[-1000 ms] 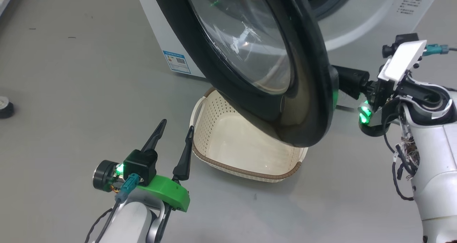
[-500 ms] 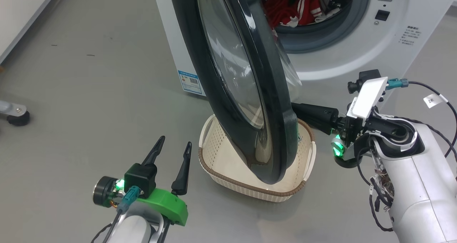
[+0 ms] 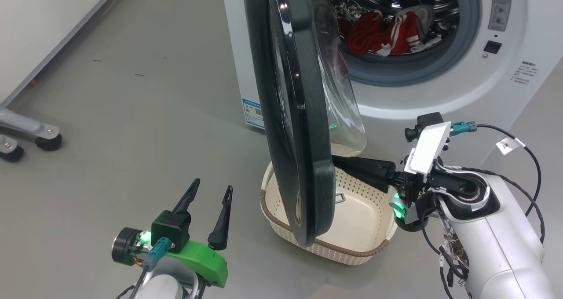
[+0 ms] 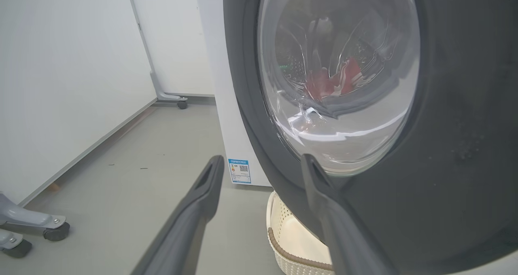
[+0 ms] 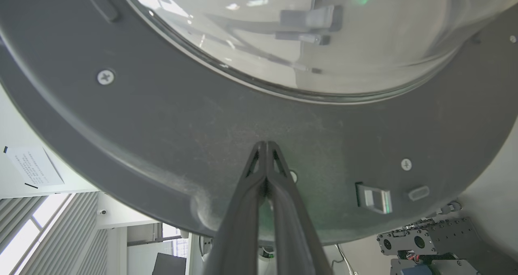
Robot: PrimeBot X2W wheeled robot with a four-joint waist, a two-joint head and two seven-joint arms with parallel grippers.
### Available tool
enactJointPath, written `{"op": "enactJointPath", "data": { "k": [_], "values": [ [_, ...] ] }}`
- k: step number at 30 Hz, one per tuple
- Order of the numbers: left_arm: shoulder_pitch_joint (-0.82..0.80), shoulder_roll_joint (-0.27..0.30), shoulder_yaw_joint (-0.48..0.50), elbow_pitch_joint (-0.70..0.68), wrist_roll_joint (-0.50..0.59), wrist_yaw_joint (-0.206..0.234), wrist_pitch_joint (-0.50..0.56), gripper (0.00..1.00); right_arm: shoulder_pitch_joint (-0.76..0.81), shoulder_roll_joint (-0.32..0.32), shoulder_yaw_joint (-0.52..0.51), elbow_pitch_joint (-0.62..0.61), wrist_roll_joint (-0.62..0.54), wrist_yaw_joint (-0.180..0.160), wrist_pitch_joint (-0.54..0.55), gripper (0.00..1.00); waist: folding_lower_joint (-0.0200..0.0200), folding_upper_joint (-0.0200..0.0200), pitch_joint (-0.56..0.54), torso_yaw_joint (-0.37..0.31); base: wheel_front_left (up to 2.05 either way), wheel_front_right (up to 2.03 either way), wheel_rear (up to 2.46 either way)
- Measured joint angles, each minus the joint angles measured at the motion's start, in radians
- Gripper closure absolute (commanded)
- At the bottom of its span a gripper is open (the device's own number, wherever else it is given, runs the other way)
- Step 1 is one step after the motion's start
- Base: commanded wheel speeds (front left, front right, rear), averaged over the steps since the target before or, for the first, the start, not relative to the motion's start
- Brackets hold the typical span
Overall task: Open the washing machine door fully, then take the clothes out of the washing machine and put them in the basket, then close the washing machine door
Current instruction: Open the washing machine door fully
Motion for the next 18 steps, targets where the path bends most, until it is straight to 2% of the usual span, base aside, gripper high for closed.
{"op": "enactJointPath", "data": {
  "k": [18],
  "values": [
    [0.013,0.005,0.003,-0.003,0.006,0.0,0.0,0.0,0.026,0.003,0.107,-0.039,0.053,-0.003,-0.067,1.0,0.0,0.0,-0.015,0.063,0.0,0.0,0.0]
  ]
}}
